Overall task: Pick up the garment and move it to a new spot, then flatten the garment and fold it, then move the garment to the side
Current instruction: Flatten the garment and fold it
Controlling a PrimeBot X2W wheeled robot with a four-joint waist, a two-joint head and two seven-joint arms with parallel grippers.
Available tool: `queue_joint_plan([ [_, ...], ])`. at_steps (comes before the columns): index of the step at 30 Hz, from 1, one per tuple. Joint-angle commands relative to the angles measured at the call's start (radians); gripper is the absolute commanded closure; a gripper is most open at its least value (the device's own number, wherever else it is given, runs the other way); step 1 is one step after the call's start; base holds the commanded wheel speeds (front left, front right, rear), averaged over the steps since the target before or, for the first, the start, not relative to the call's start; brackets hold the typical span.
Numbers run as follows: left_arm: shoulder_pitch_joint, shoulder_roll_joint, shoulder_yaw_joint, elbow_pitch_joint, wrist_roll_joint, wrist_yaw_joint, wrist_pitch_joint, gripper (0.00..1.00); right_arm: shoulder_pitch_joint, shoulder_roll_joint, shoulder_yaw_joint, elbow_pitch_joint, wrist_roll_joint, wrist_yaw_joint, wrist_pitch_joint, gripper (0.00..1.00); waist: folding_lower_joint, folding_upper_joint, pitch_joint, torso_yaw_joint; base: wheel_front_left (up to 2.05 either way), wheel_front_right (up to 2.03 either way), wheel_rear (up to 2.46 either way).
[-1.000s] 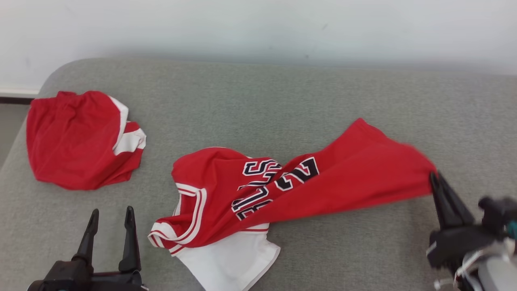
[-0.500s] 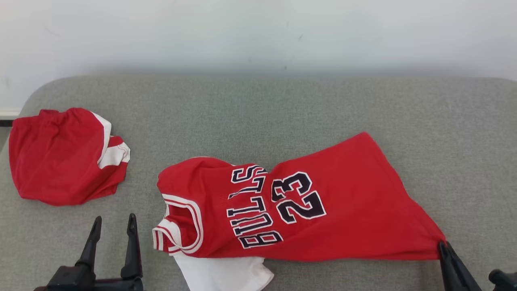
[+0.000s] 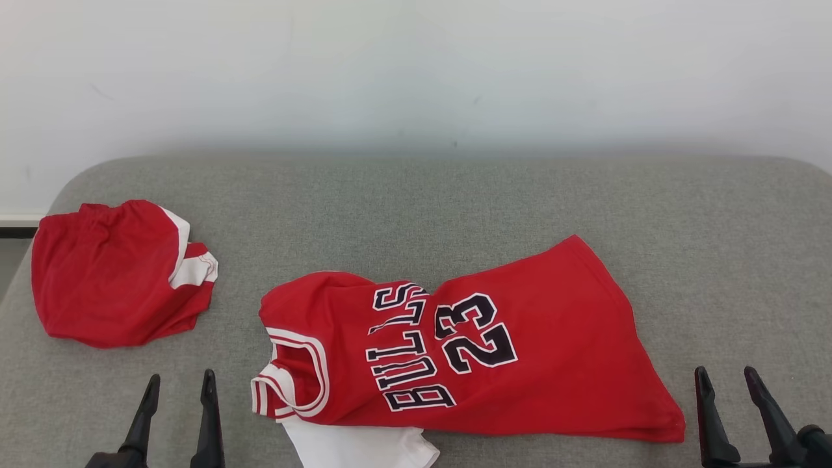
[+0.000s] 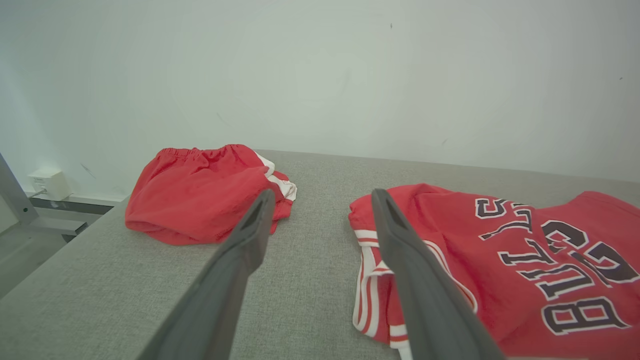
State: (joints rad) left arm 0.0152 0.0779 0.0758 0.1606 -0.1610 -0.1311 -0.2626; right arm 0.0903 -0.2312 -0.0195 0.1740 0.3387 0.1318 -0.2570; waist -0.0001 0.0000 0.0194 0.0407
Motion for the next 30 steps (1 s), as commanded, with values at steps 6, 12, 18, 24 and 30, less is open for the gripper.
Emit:
queue_joint_plan([
  [6,0.031,0.004,0.019,-0.011,0.013,0.004,-0.003,0.0,0.032,0.056,-0.007,-0.087,-0.066,-0.002,-0.008,0.0,0.0001,0.0,-0.021,-0.002,0.0,0.0,0.0],
  [12,0.048,0.006,0.038,-0.019,0.015,0.006,-0.003,0.0,0.053,0.087,-0.013,-0.129,-0.092,-0.002,-0.008,0.0,0.0001,0.0,-0.027,-0.002,0.0,0.0,0.0],
  [18,0.069,0.021,0.03,-0.009,0.006,0.005,-0.003,0.0,0.062,0.096,-0.019,-0.131,-0.094,-0.002,-0.009,0.0,0.0001,0.0,-0.034,-0.002,0.0,0.0,0.0],
  [24,0.092,0.04,0.009,-0.013,-0.008,0.002,-0.003,0.0,0.067,0.096,-0.023,-0.119,-0.085,-0.002,-0.009,0.0,0.0001,0.0,-0.039,-0.004,0.0,0.0,0.0],
  [30,0.097,0.045,0.0,-0.014,-0.013,0.002,-0.003,0.0,0.07,0.096,-0.025,-0.115,-0.088,-0.002,-0.009,0.0,0.0001,0.0,-0.042,-0.005,0.0,0.0,0.0],
])
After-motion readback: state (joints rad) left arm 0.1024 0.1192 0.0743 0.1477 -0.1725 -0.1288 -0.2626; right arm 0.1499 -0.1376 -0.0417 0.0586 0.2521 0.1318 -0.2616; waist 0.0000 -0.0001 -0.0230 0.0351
